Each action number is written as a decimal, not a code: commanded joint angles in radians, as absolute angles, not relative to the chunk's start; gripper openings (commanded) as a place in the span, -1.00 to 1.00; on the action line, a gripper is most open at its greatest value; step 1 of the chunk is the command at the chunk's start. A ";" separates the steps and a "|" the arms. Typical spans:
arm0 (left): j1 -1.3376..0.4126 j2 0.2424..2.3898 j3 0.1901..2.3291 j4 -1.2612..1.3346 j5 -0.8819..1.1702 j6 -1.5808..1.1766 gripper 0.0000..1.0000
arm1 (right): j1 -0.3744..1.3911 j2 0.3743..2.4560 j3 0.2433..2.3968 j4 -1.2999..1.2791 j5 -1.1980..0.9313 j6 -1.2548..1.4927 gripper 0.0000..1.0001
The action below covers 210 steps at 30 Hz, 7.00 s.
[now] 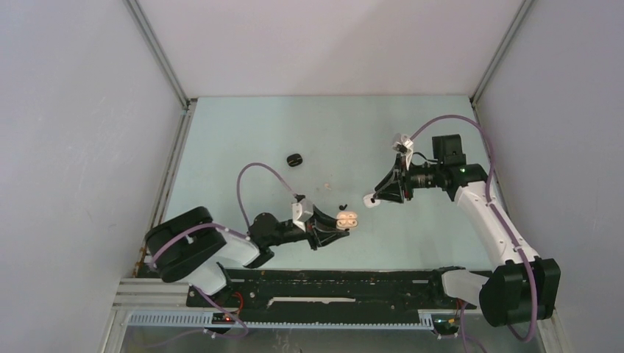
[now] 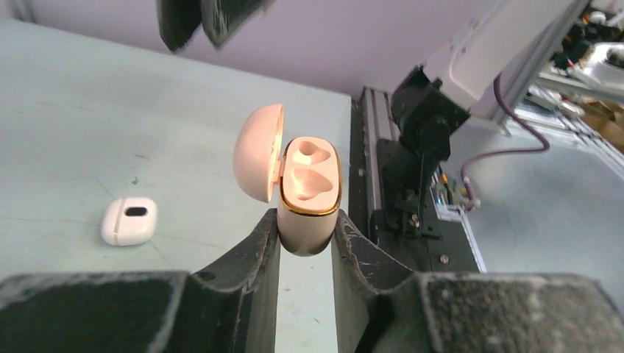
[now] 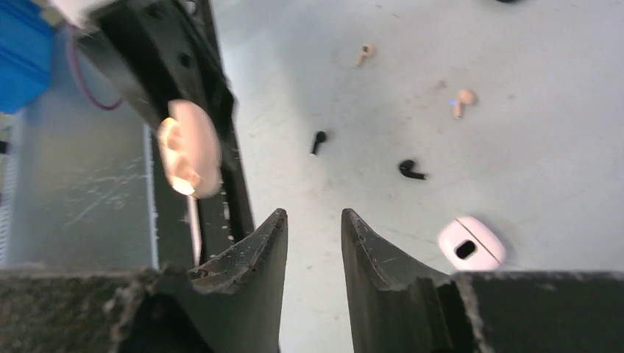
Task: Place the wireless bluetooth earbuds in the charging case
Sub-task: Open the charging case, then pick up the earbud from the center of the board, then place the earbud in the charging case.
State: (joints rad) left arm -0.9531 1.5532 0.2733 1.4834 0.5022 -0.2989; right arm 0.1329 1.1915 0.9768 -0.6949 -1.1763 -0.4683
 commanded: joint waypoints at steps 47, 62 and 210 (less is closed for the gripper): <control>-1.166 0.575 0.192 0.603 -0.052 -0.148 -0.99 | 0.551 2.132 1.651 -0.621 -0.333 -0.727 -0.08; -1.166 0.539 0.174 0.587 -0.061 -0.138 -0.99 | 0.603 2.244 1.781 -0.802 -0.320 -0.852 -0.04; -1.166 1.187 0.205 1.361 -0.224 -0.121 -0.99 | 1.300 0.988 0.814 0.053 0.325 -1.008 -1.00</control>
State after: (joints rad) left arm -1.1629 1.1847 0.2089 1.2831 -0.2314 -0.1154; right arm 1.2926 0.9836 0.8291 -0.0174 0.3012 -0.9882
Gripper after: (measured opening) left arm 0.294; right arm 0.192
